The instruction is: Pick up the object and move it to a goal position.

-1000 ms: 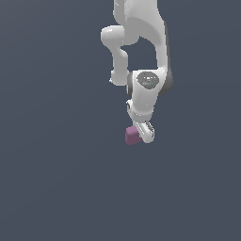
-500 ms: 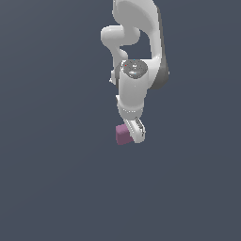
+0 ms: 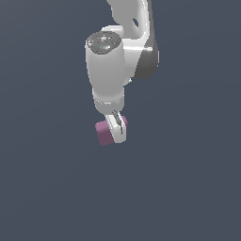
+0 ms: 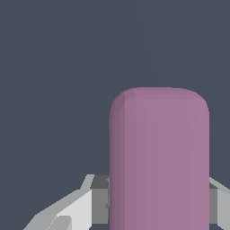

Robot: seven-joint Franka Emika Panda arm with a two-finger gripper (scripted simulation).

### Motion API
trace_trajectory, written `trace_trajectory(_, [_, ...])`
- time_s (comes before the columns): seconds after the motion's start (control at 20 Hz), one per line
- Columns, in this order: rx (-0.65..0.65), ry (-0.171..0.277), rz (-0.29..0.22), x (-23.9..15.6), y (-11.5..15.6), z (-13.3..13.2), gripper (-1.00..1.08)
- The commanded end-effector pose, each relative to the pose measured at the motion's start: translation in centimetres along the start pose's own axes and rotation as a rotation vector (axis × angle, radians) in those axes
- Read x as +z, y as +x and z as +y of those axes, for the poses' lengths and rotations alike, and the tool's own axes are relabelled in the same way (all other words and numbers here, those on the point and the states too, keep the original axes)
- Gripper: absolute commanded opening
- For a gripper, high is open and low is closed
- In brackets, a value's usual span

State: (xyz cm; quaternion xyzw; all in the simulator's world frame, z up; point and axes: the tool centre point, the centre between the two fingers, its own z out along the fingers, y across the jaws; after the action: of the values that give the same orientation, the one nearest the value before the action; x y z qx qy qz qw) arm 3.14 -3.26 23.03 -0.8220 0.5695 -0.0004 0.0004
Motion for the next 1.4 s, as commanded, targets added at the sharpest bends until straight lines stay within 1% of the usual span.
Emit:
trace_trajectory(0.0, [-0.001, -0.001, 0.0, -1.8, 1.8, -0.3, -1.0])
trace_trajectory(0.25, [-0.001, -0.001, 0.0, -4.7, 5.0, -0.9, -1.0])
trace_trajectory(0.7, [-0.002, -0.001, 0.0, -8.8, 9.4, -1.9, -1.0])
trace_trajectory(1.0, [-0.002, -0.001, 0.0, -10.8, 11.6, -2.5, -1.0])
trace_trajectory(1.35, [-0.002, -0.001, 0.0, -12.2, 13.2, -2.9, -1.0])
